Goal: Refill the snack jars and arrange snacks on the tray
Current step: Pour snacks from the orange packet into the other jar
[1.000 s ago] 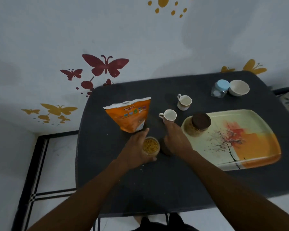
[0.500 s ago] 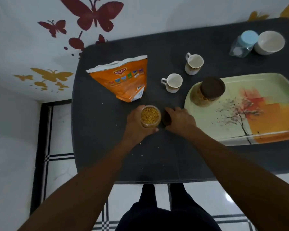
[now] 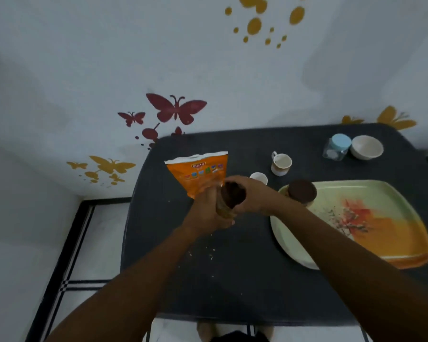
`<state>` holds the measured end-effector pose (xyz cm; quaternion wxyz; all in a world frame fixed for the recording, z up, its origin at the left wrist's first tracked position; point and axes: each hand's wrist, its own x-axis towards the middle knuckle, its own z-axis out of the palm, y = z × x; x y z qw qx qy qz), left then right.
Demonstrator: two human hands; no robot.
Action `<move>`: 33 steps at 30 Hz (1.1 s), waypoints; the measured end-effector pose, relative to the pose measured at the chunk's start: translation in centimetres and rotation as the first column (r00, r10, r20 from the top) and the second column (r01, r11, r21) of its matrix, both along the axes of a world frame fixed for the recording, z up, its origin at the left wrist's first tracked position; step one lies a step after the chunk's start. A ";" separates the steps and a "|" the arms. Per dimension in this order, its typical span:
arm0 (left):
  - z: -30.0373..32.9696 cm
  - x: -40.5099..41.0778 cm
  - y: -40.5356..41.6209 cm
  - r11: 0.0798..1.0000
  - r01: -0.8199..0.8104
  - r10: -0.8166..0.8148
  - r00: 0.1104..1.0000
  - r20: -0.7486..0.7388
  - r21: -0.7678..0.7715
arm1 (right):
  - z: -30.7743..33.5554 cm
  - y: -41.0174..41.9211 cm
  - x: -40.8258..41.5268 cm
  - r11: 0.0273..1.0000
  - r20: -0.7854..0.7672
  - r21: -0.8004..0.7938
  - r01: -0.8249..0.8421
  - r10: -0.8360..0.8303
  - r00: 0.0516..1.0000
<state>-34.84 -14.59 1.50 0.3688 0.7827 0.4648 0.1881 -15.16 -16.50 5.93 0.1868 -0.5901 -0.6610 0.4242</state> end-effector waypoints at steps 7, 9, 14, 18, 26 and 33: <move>2.8 -1.7 1.9 0.988 0.117 -0.104 0.987 -0.120 0.100 | 2.4 -1.0 -0.9 0.994 -0.036 0.101 -0.027 0.031 0.999; 3.3 -1.8 1.9 0.986 0.127 -0.113 0.986 -0.126 0.105 | 2.7 -1.1 -0.9 0.994 -0.043 0.107 -0.028 0.033 0.999; 3.8 -1.7 2.2 0.977 0.197 -0.171 0.953 -0.249 0.083 | 3.2 -1.3 -0.9 0.990 0.011 0.122 -0.067 0.066 0.998; 4.3 -1.3 2.6 0.957 0.262 -0.209 0.921 -0.328 0.127 | 2.9 -1.8 -0.9 0.991 0.019 0.133 0.020 -0.022 1.000; 3.9 -0.3 1.9 0.941 0.252 -0.152 0.911 -0.383 0.226 | 3.0 -2.5 0.5 0.856 0.143 -0.389 0.340 -0.309 0.940; 3.9 0.6 1.5 0.936 0.250 -0.157 0.925 -0.345 0.246 | 1.2 -3.0 0.3 0.928 -0.150 -0.193 0.320 -0.350 0.925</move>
